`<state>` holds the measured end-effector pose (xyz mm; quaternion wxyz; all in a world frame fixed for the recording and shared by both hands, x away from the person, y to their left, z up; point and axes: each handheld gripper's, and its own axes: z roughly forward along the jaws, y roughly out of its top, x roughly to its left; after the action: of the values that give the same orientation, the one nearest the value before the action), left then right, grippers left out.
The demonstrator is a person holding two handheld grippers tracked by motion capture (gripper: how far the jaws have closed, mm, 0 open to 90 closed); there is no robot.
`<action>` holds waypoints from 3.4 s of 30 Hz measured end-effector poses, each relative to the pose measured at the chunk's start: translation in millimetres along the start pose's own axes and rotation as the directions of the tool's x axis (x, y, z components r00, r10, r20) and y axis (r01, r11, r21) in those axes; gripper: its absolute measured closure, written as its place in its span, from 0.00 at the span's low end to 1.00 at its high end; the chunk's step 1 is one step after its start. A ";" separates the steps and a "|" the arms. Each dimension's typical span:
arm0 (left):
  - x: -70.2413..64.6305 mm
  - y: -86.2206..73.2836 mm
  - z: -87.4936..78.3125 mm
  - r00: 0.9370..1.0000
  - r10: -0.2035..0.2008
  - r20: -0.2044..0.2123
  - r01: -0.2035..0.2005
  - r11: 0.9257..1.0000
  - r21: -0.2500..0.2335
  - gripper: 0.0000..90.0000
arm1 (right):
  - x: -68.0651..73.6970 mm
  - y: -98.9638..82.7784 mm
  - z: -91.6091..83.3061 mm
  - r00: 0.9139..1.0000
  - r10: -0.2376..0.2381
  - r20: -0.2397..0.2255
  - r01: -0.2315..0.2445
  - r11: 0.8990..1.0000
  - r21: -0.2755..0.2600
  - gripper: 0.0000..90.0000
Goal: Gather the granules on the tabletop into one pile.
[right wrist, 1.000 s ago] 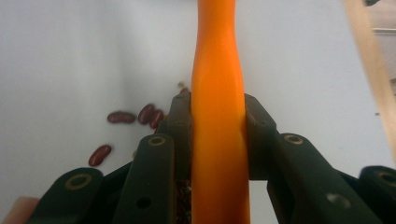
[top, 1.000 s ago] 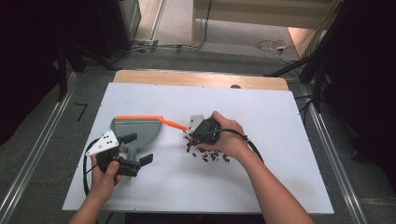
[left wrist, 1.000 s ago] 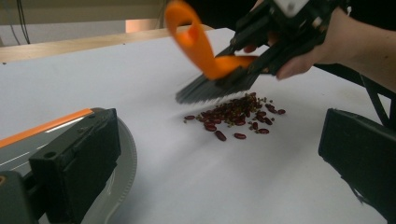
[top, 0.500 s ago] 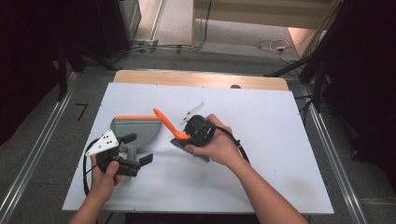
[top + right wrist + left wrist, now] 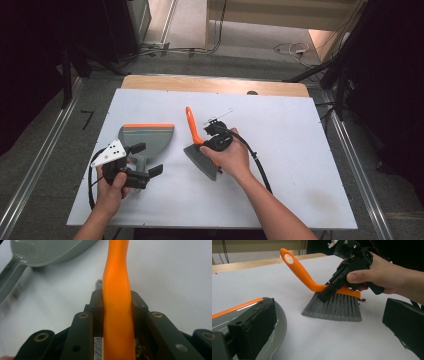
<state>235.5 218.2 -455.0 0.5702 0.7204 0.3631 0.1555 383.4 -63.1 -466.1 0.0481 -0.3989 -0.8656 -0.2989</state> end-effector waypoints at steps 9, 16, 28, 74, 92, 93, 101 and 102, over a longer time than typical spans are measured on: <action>0.4 -0.3 -2.4 1.000 -0.007 -0.005 0.007 1.000 -0.010 0.00 | -23.5 -11.6 -7.5 0.997 0.066 0.028 -0.065 0.997 -0.041 0.74; -0.6 -0.3 -1.2 1.000 -0.002 -0.003 0.002 1.000 -0.002 0.00 | -39.3 -21.8 -19.0 0.992 0.118 0.055 -0.114 0.991 -0.070 0.74; -1.2 -0.3 -1.2 1.000 -0.001 -0.005 0.001 1.000 0.000 0.00 | -50.2 -33.4 -31.7 0.981 0.156 0.113 -0.145 0.985 -0.093 0.73; -1.5 -0.4 2.3 1.000 -0.003 -0.005 0.003 1.000 0.004 0.00 | -51.0 -51.3 -114.7 0.978 -0.192 0.084 0.200 0.974 -0.101 0.75; -3.8 0.1 6.3 1.000 0.000 0.000 0.000 1.000 0.009 0.00 | -47.7 -93.7 -94.1 0.833 -0.542 -0.111 0.551 0.832 0.066 0.76; -3.3 0.1 5.9 1.000 0.000 -0.002 0.000 1.000 0.009 0.00 | -50.9 -91.8 -92.9 0.816 -0.568 -0.110 0.575 0.816 0.055 0.76; -3.4 0.1 5.1 1.000 -0.004 0.000 0.004 1.000 0.005 0.00 | -70.6 -77.6 -85.2 0.822 -0.561 -0.099 0.566 0.824 0.024 0.75; -3.4 0.1 5.1 1.000 -0.003 0.000 0.003 1.000 0.006 0.00 | -72.8 -76.0 -84.0 0.821 -0.563 -0.096 0.567 0.823 0.019 0.75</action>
<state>236.5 212.3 -455.9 0.5683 0.7214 0.3648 0.1537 365.0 -196.3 -457.4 0.0037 -0.1100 -0.9488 -0.2961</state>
